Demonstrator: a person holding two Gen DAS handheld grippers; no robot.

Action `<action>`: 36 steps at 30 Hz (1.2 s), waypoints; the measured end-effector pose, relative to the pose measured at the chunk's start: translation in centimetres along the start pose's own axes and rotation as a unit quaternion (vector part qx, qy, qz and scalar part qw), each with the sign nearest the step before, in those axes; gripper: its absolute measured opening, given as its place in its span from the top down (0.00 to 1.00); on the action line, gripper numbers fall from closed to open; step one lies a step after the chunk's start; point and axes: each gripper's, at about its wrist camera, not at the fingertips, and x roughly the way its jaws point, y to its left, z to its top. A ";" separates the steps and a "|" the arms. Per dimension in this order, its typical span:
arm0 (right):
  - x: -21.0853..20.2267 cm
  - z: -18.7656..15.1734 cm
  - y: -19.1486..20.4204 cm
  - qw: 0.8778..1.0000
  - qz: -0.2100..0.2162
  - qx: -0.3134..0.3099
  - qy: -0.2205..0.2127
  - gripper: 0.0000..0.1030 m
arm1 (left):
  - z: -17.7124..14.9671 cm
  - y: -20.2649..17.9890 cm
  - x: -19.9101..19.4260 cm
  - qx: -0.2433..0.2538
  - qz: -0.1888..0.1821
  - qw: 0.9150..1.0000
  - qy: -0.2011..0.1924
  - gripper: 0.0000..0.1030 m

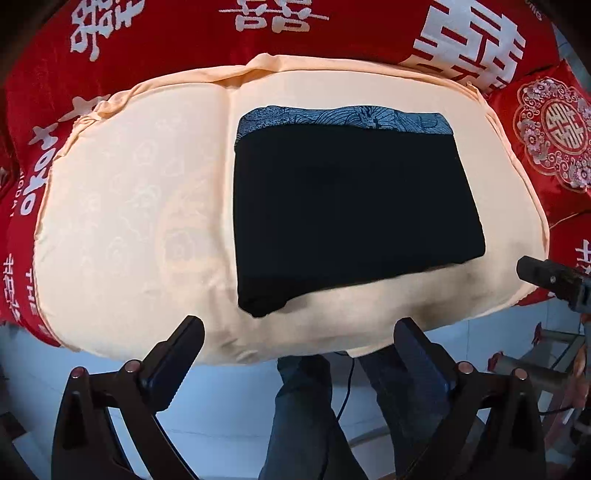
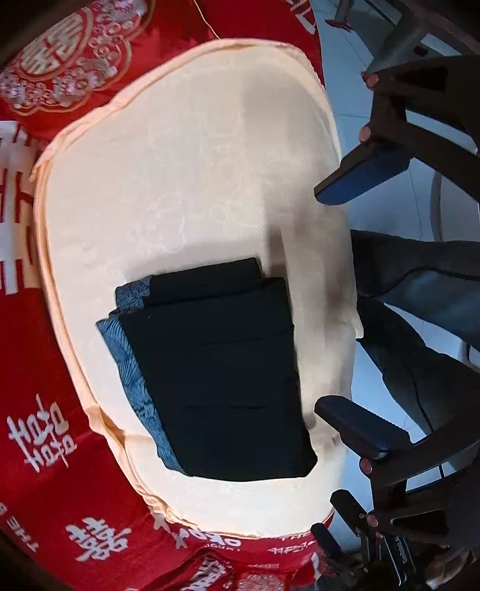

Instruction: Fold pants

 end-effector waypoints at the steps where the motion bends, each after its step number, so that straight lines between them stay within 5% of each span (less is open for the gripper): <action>1: -0.4 -0.2 0.4 1.000 -0.008 -0.004 -0.004 0.00 | -0.1 0.0 -0.3 -0.001 0.003 1.000 0.000 0.00; 9: -2.4 -1.4 3.8 0.998 -0.056 -0.040 -0.013 0.00 | -0.7 -0.4 -2.4 -0.002 0.032 0.999 -0.003 0.00; 36: -4.3 0.5 7.2 0.999 -0.044 -0.022 0.008 0.00 | 0.8 0.2 -5.1 -0.011 0.056 0.998 -0.025 0.00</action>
